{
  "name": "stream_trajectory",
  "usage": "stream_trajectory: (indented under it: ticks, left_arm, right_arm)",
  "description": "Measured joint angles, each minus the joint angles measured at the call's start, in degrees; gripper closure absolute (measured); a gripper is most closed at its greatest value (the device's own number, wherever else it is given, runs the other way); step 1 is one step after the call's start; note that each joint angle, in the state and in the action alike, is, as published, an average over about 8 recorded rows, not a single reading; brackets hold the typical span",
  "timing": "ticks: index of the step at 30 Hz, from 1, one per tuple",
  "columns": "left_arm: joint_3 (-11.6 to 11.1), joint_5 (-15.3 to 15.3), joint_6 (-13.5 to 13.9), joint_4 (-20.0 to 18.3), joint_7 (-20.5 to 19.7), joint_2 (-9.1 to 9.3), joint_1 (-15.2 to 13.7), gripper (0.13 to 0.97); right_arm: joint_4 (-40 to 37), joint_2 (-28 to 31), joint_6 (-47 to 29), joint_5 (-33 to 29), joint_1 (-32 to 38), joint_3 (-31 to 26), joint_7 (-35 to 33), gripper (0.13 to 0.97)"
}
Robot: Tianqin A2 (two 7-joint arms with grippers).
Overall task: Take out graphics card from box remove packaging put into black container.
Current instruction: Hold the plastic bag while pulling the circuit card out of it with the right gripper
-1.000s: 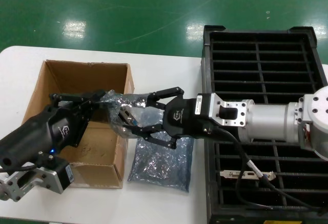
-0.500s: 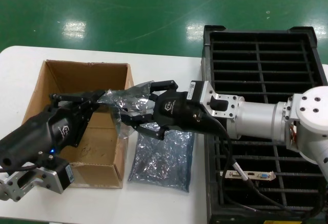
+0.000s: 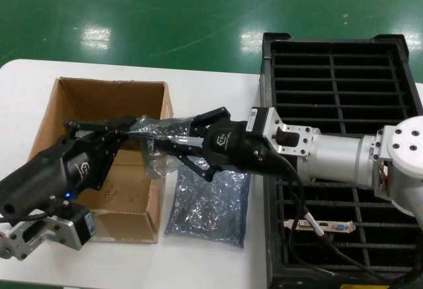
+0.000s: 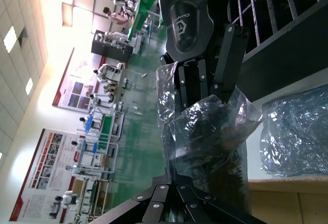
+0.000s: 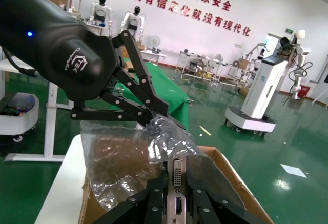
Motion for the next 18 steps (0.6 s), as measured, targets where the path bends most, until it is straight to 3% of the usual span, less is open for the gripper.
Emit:
stream_trajectory:
  ticks: [8, 18]
  left_arm:
    - [0.0, 0.0, 0.0, 0.0, 0.0, 0.0, 0.0, 0.957]
    - [0.0, 0.0, 0.0, 0.0, 0.0, 0.0, 0.0, 0.957]
  right_arm:
    - [1.2, 0.4, -0.1, -0.1, -0.5, -0.2, 0.2, 0.908]
    - [8.1, 3.6, -1.3, 1.0, -2.7, 0.6, 1.0, 0.908]
